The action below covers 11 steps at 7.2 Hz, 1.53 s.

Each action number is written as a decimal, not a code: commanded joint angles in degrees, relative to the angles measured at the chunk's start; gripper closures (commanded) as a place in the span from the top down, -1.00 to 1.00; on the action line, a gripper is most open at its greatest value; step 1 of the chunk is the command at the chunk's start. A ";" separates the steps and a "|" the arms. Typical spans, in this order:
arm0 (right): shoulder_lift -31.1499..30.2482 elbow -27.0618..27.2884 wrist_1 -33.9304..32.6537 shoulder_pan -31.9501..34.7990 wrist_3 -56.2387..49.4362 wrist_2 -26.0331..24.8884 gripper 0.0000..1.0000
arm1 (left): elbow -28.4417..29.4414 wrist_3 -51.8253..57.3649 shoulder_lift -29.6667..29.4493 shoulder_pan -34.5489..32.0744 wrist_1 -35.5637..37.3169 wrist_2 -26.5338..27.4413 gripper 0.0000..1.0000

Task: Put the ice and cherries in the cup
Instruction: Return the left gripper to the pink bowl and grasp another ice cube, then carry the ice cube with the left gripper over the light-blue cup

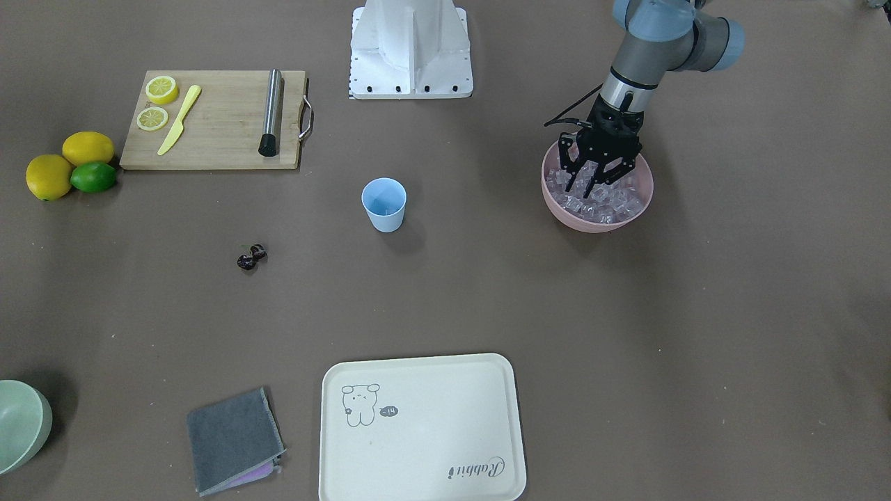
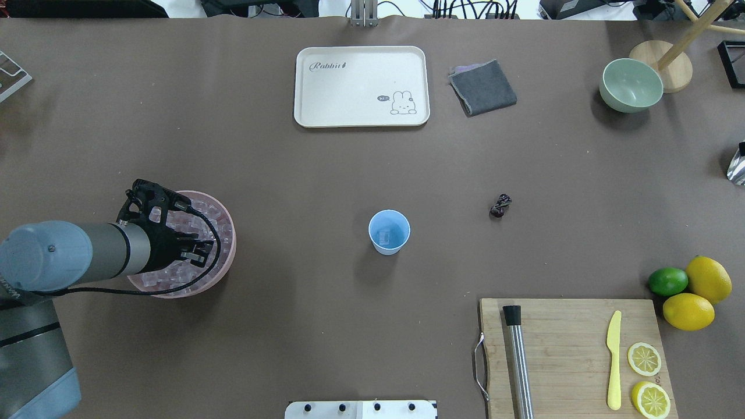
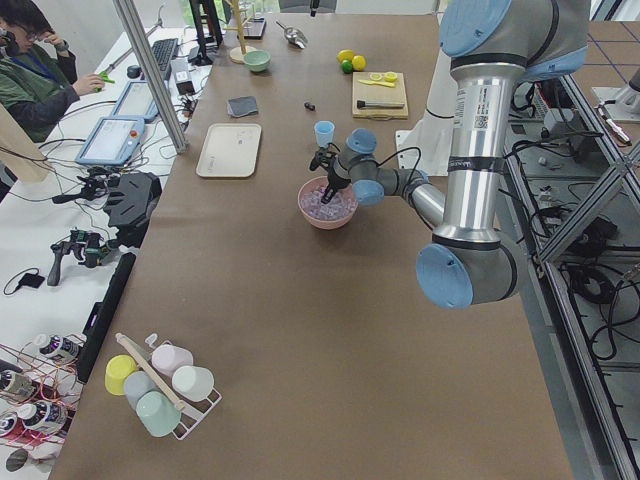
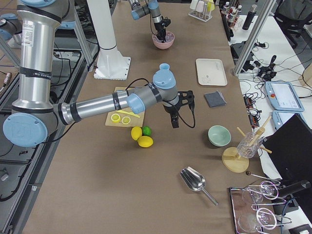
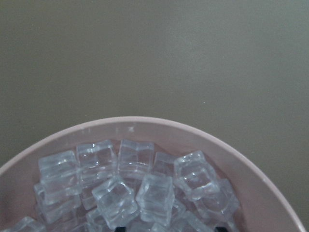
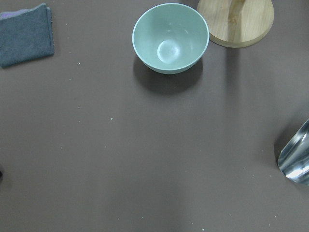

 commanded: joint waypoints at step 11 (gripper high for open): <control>0.00 0.27 0.00 0.00 0.20 0.09 1.00 | 5.86 -28.46 -22.08 2.53 -3.79 2.26 -1.00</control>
